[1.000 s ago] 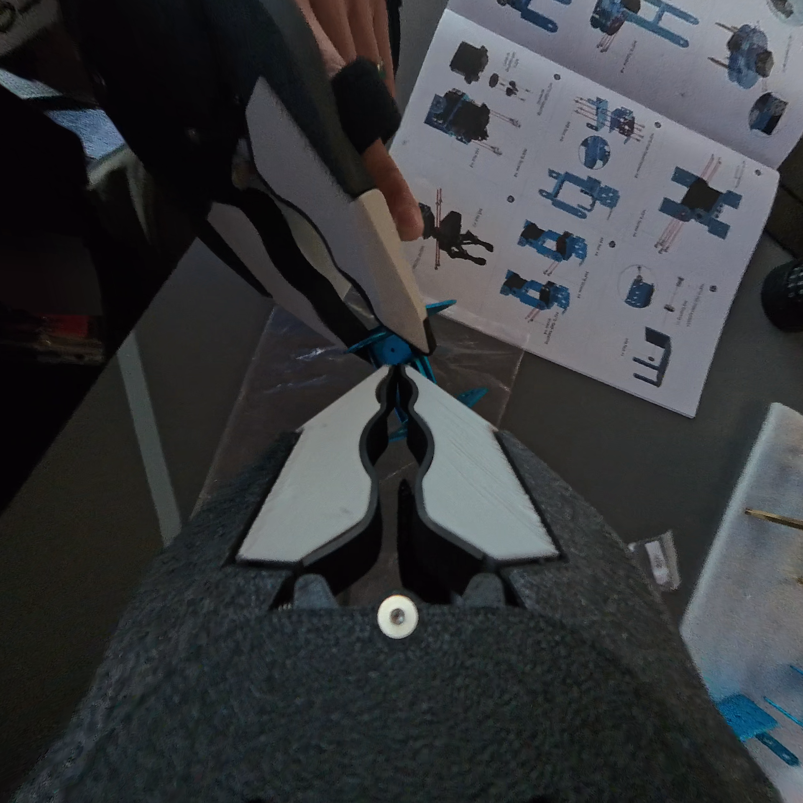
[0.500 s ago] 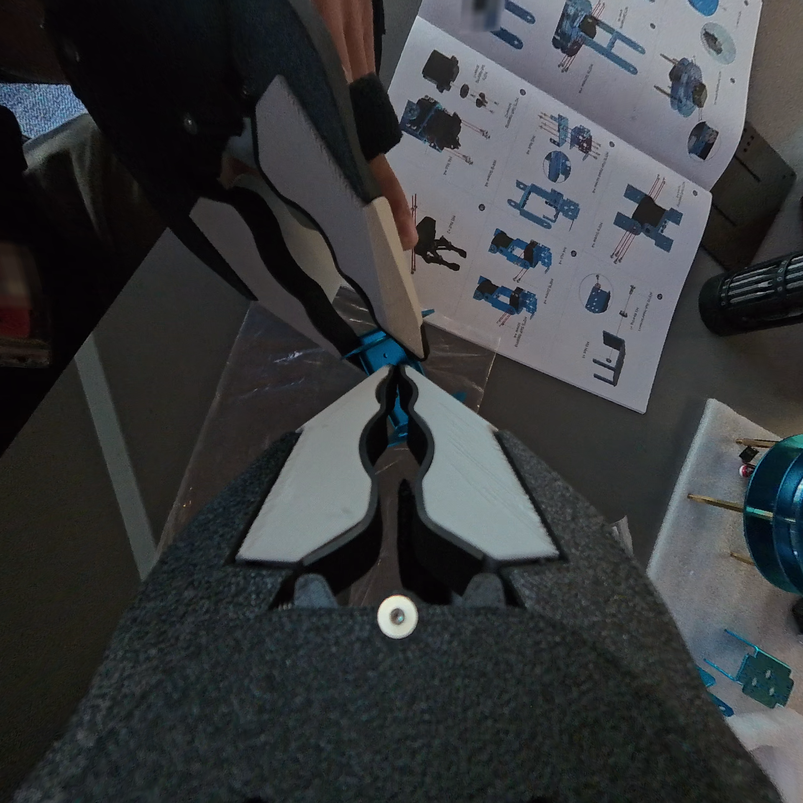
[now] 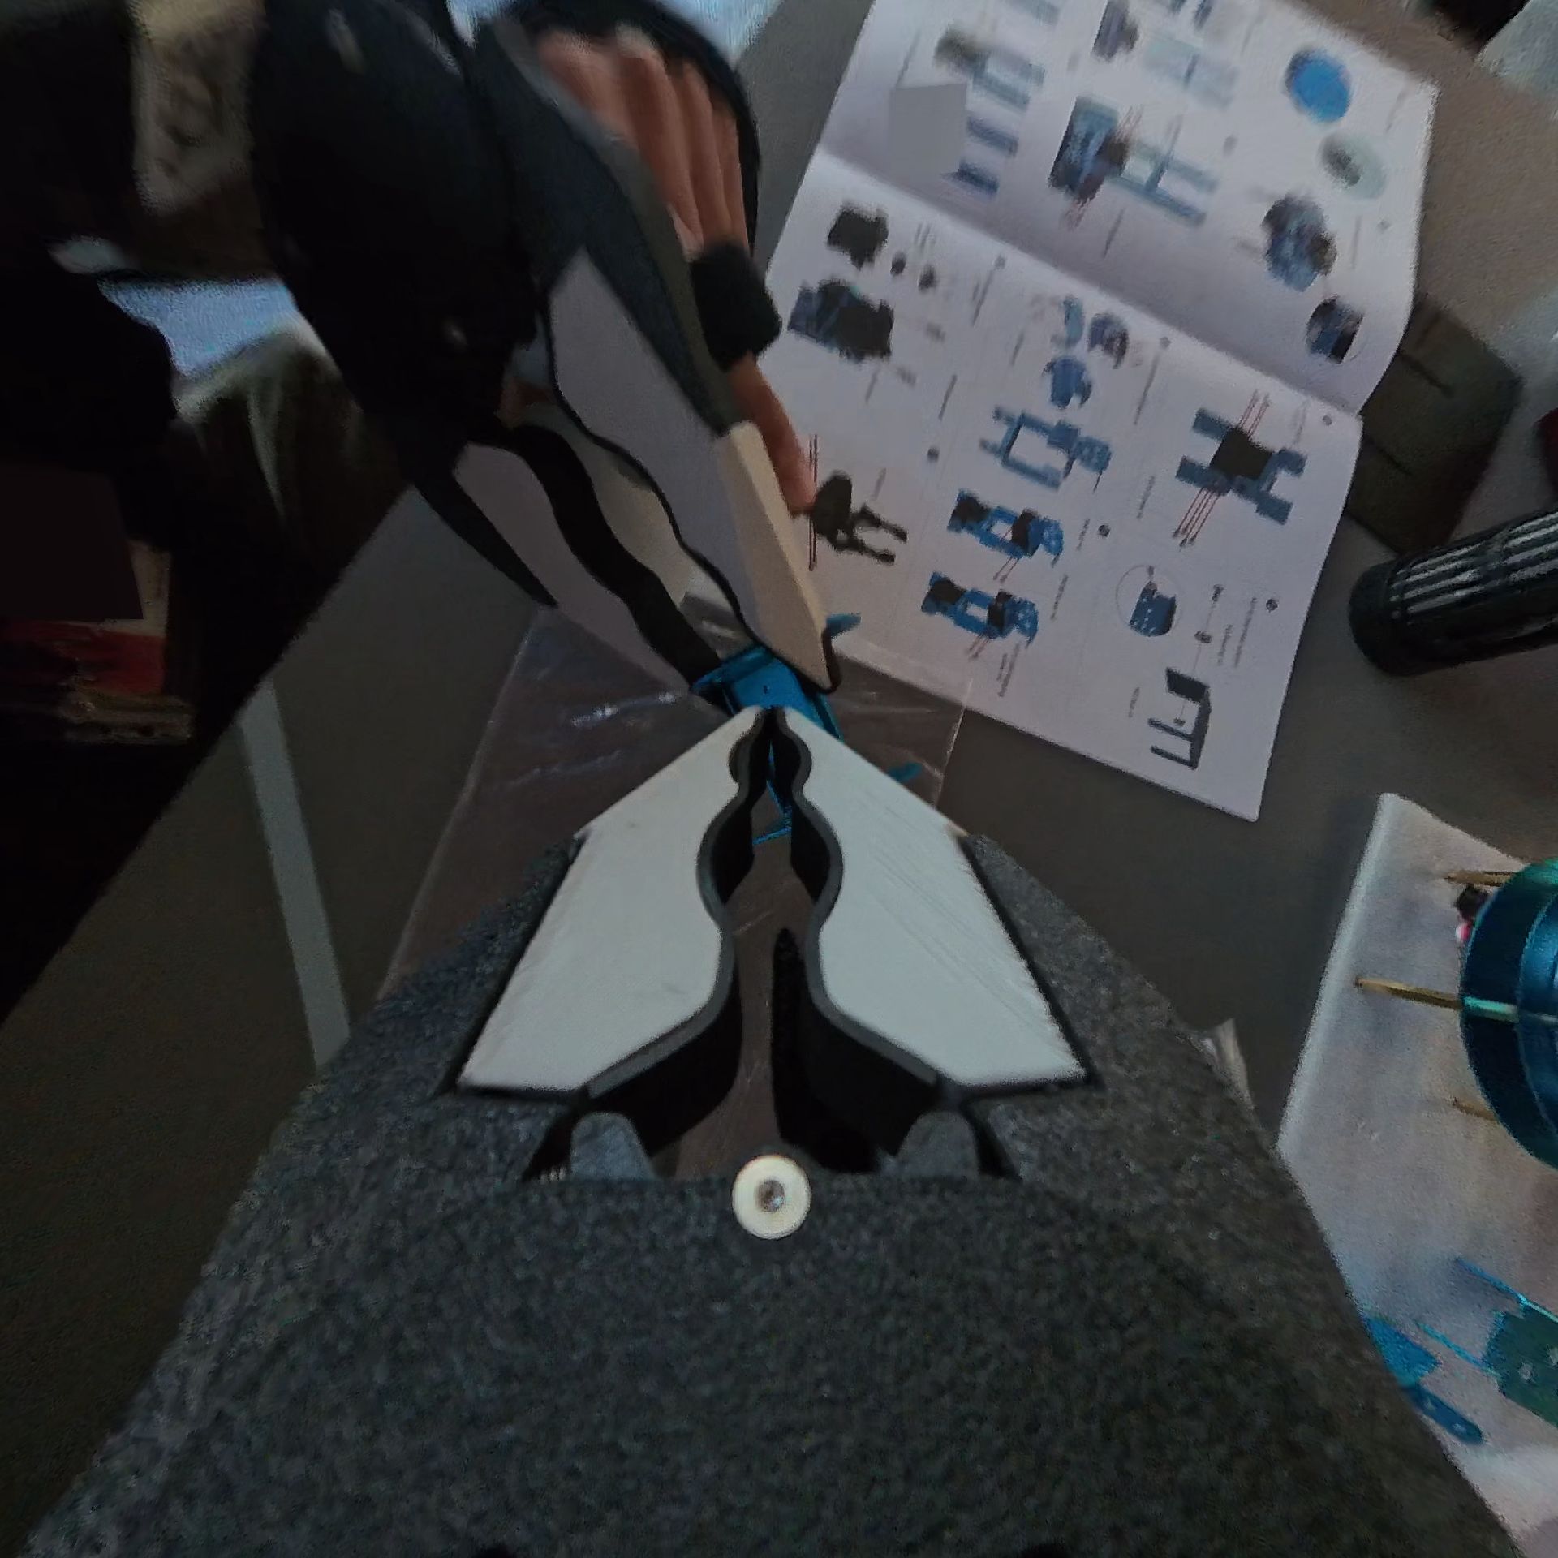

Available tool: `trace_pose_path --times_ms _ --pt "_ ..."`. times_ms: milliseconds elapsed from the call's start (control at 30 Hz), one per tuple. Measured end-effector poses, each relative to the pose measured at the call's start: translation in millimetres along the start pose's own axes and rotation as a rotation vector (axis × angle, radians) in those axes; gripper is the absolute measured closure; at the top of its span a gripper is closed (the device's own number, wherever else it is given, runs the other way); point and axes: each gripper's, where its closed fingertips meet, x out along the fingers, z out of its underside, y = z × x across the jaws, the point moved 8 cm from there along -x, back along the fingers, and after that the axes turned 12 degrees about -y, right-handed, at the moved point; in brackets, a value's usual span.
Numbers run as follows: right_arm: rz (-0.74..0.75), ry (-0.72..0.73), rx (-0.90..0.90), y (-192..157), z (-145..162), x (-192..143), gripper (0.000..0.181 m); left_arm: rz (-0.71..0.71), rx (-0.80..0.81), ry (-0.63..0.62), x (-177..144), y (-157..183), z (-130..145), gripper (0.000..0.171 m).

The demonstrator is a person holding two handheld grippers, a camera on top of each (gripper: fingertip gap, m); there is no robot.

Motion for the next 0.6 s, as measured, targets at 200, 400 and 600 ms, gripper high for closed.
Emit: trace_pose_path --times_ms 200,400,600 --pt "-0.096 0.286 0.062 3.4 20.1 -37.7 0.129 0.074 -0.166 0.131 -8.4 -9.2 -5.8 0.147" --pt "-0.057 0.253 0.032 -14.7 46.2 -7.8 0.126 0.304 -0.356 0.285 -17.4 -9.5 -14.1 0.147" --pt "-0.044 0.260 0.002 -29.2 51.2 -0.6 0.154 0.476 -0.443 0.275 -12.3 -2.7 -12.6 0.147"
